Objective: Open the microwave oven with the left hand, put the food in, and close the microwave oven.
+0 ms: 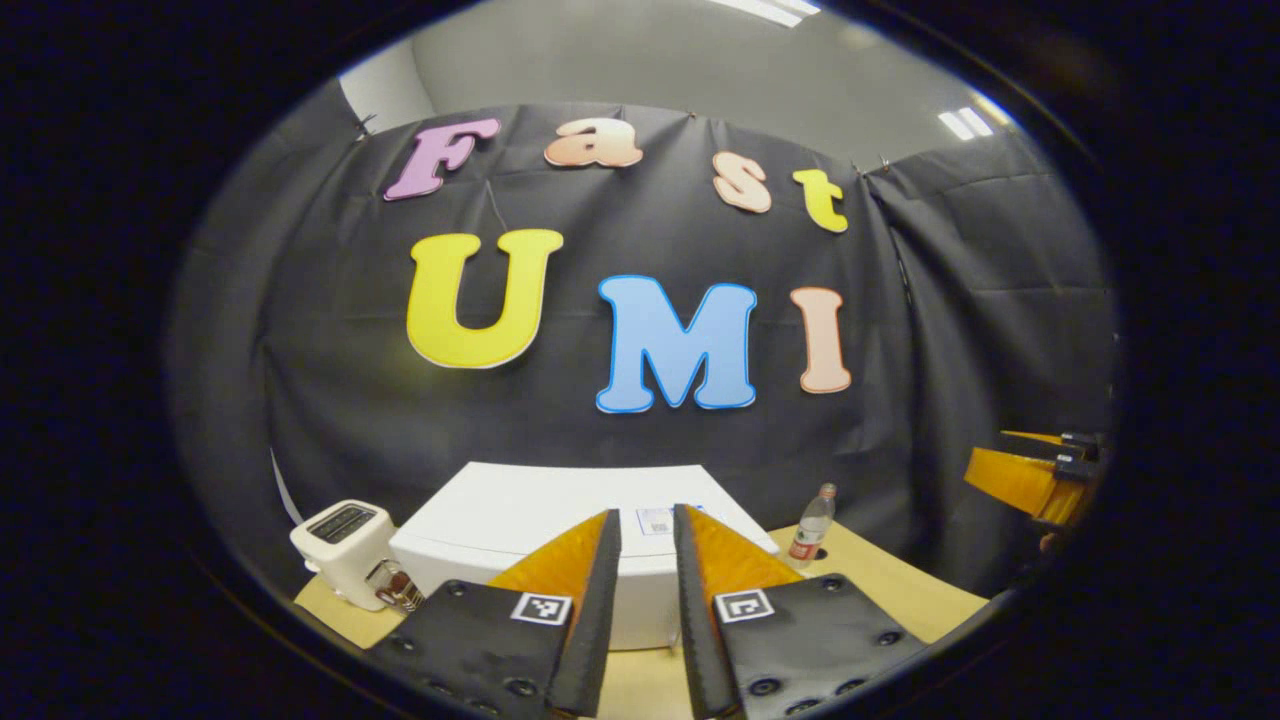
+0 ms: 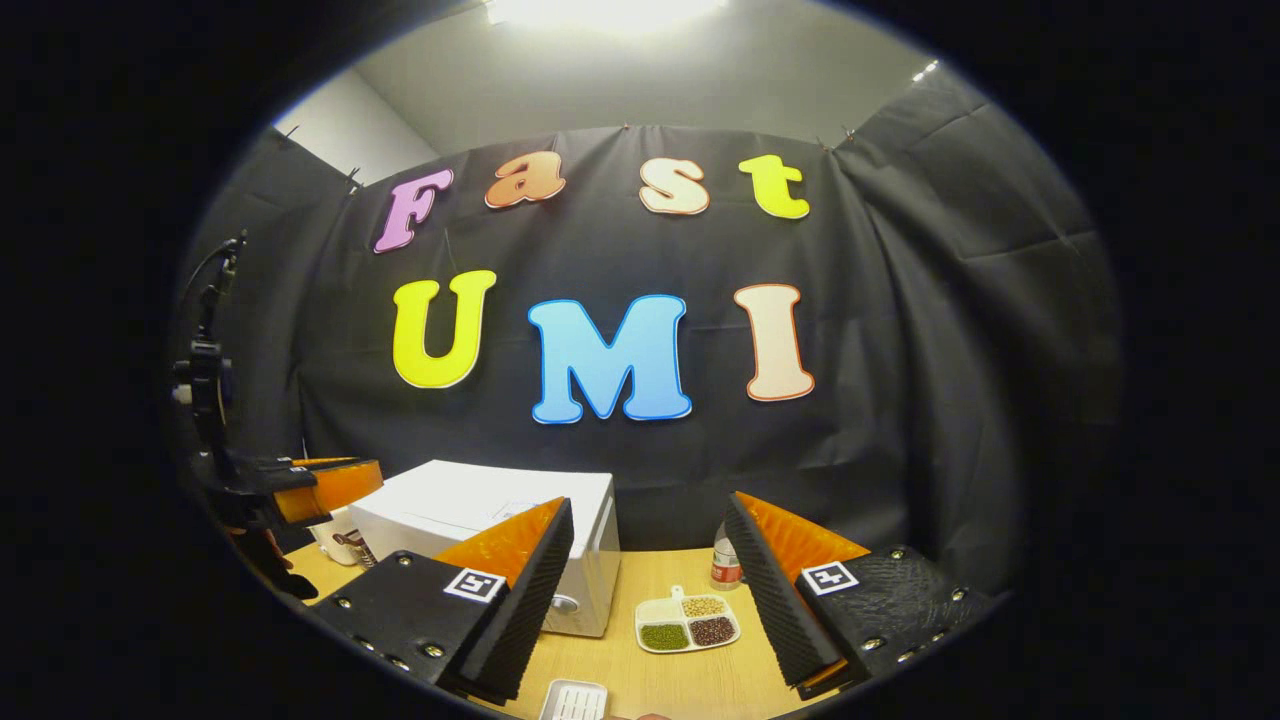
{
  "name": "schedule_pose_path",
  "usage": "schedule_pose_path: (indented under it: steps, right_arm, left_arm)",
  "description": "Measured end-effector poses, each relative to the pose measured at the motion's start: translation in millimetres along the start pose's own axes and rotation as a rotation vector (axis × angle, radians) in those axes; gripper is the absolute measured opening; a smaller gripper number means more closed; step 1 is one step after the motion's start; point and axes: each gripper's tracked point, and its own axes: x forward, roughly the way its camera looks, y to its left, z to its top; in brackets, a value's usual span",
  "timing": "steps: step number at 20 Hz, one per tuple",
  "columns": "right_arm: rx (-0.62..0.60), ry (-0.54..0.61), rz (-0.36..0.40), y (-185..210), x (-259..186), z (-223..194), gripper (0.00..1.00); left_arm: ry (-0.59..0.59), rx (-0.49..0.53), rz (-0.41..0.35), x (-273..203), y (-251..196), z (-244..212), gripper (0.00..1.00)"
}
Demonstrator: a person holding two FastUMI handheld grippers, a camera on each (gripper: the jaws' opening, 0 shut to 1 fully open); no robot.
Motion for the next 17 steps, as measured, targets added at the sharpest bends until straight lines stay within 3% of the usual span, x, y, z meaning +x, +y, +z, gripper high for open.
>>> schedule_pose_path:
  steps: [1,2,3,6,7,10,17]
  right_arm:
    - [0.004,-0.002,0.0,2,-3,3,0.92]
    - [0.007,-0.004,-0.003,3,-5,6,0.92]
    - [0.009,-0.006,0.0,5,-10,10,0.92]
    - [0.012,-0.026,0.002,11,-25,22,0.92]
    - [0.01,-0.029,0.003,13,-28,24,0.92]
    - [0.005,-0.042,0.004,18,-44,30,0.92]
    - [-0.001,-0.066,-0.011,26,-63,37,0.92]
  left_arm:
    - [-0.01,0.003,-0.001,-11,1,5,0.46]
    - [-0.018,0.008,0.003,-23,2,10,0.49]
    - [-0.026,0.02,0.01,-34,6,15,0.45]
    - [-0.037,0.066,0.029,-71,11,24,0.7]
    - [-0.042,0.075,0.041,-82,13,29,0.83]
    - [-0.079,0.053,0.051,-116,14,47,0.99]
    - [-0.113,0.049,0.072,-154,26,52,0.97]
